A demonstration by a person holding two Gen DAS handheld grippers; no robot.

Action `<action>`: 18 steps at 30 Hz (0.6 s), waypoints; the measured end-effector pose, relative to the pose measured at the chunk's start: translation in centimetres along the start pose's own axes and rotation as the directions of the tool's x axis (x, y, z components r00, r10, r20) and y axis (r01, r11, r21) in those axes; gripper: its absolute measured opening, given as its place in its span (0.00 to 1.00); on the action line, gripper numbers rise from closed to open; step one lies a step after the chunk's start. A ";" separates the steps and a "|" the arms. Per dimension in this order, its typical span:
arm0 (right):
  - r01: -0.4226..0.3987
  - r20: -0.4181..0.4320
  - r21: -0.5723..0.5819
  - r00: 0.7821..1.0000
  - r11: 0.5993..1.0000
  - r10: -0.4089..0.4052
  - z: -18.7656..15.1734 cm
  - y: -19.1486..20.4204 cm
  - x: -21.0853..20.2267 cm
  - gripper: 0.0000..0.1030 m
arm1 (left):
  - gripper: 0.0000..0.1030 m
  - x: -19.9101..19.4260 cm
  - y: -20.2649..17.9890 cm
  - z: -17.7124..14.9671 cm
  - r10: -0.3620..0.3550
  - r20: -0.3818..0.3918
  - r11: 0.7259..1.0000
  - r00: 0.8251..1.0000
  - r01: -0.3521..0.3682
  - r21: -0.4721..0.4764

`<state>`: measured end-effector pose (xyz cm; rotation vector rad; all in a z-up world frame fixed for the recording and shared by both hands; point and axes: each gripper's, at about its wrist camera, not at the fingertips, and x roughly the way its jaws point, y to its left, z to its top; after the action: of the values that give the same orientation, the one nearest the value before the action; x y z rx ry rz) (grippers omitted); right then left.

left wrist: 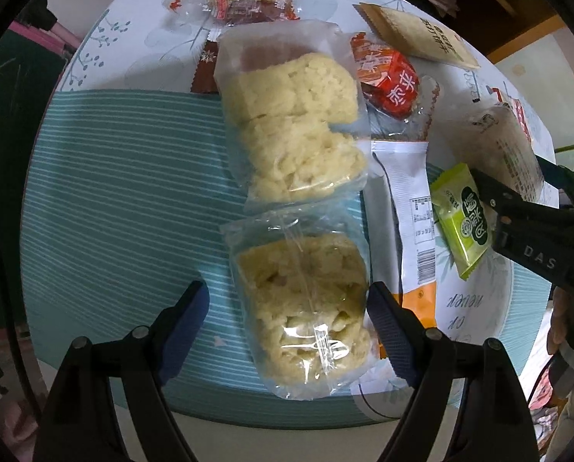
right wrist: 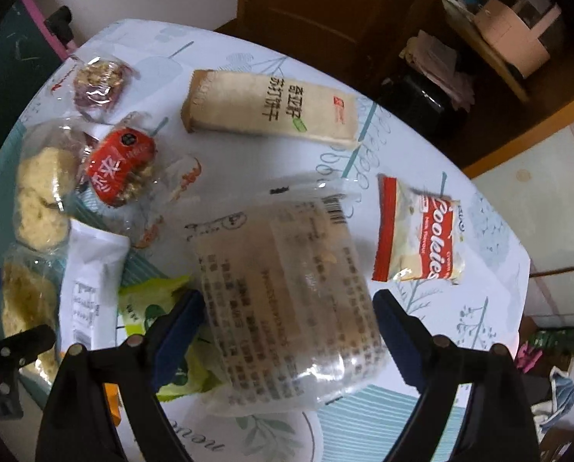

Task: Organize snacks
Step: 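Grasp a clear cracker bag with the left gripper while the right grasps a printed bread bag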

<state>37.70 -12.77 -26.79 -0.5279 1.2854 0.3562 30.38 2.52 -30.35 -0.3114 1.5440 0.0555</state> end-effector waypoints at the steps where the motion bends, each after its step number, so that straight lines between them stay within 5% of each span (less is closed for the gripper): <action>1: 0.006 0.004 0.005 1.000 1.000 -0.006 -0.1 0.0 0.1 0.87 | 0.80 0.2 0.0 0.6 0.001 0.001 1.000 1.000 -0.001 0.002; 8: -0.008 0.012 0.093 1.000 0.996 0.006 -1.5 -0.3 -0.2 0.80 | 0.79 0.5 -1.4 0.7 0.041 0.015 0.998 0.999 -0.042 0.040; 12: -0.029 0.020 0.131 0.999 0.991 0.027 -3.2 -0.6 -0.8 0.75 | 0.58 0.0 -2.3 0.2 0.035 0.040 0.997 0.999 -0.038 0.068; 18: -0.058 0.030 0.176 0.998 0.983 0.054 -5.6 -0.8 -1.9 0.68 | 0.56 -0.3 -2.8 -0.7 0.024 0.056 0.996 0.998 -0.029 0.089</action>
<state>33.07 -16.46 -25.93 -0.3362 1.2958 0.2911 30.31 -0.30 -29.60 -0.2166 1.4914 0.0150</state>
